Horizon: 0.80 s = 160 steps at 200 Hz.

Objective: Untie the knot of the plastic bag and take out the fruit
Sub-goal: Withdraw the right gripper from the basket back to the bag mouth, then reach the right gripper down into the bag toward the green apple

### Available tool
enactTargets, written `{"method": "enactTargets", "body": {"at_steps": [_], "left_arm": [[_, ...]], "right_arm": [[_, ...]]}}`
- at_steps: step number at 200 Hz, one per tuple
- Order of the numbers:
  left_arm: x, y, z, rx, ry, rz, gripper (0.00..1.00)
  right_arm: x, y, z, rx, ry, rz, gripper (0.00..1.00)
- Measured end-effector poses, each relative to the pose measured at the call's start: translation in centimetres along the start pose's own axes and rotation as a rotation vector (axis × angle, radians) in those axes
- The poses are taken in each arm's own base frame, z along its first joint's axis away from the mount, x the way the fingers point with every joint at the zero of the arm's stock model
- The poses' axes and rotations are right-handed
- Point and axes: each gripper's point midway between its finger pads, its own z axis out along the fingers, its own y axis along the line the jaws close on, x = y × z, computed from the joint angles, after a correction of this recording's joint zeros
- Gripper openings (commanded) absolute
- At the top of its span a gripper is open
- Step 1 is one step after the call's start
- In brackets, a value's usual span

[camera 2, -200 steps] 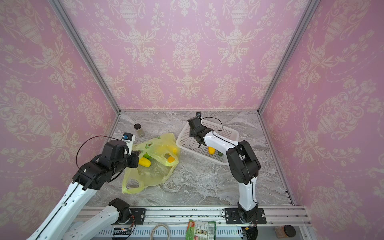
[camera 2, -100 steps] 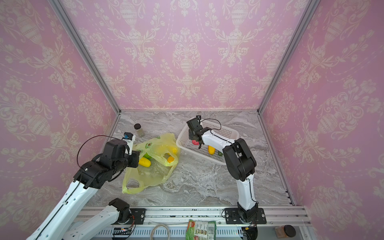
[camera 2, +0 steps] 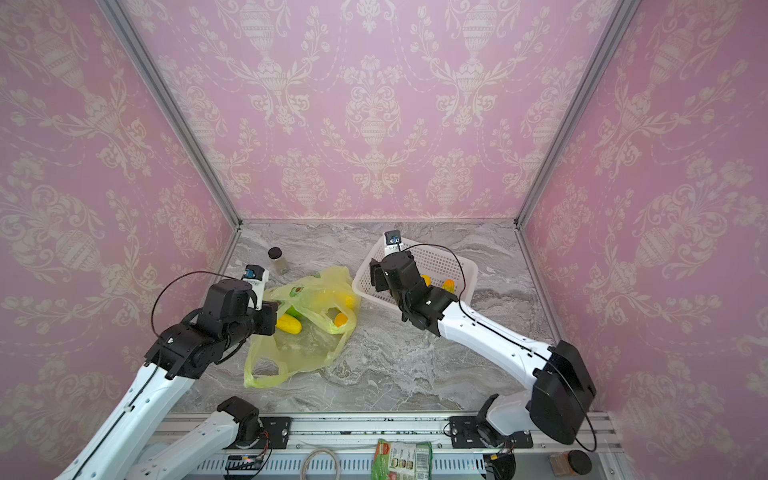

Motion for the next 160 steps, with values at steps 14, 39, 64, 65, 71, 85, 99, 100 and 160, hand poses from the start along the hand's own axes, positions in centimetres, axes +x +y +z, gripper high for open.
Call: {"method": "enactTargets", "body": {"at_steps": [14,39,64,65,71,85,99,100,160], "left_arm": [[0.0,0.0,0.1,-0.002,0.005,0.001,0.0],[0.2,0.0,0.5,-0.005,0.019,0.003,0.0],[0.2,0.0,0.5,-0.006,0.02,0.003,0.0],[0.2,0.0,0.5,-0.006,0.02,0.003,0.0],[0.2,0.0,0.5,-0.006,0.02,0.002,0.0],[0.2,0.0,0.5,-0.006,0.02,0.003,0.0],[0.2,0.0,0.5,-0.006,0.019,0.003,0.0],[0.2,0.0,0.5,-0.006,0.019,0.003,0.0],[0.1,0.0,0.2,-0.003,0.007,0.001,0.0]], "right_arm": [[-0.1,3.6,-2.0,-0.113,-0.042,-0.052,0.67],[2.4,8.4,-4.3,-0.264,-0.069,-0.173,0.62],[5.7,12.7,-6.2,-0.395,-0.064,-0.313,0.49],[5.8,12.9,-6.3,-0.401,-0.064,-0.317,0.48],[6.1,14.0,-6.7,-0.434,-0.073,-0.343,0.45],[6.9,16.1,-7.3,-0.499,-0.088,-0.394,0.39],[8.1,17.8,-7.0,-0.544,-0.092,-0.436,0.33],[8.2,17.9,-7.0,-0.546,-0.091,-0.44,0.33],[14.6,22.5,-3.4,-0.646,-0.004,-0.587,0.3]]}}
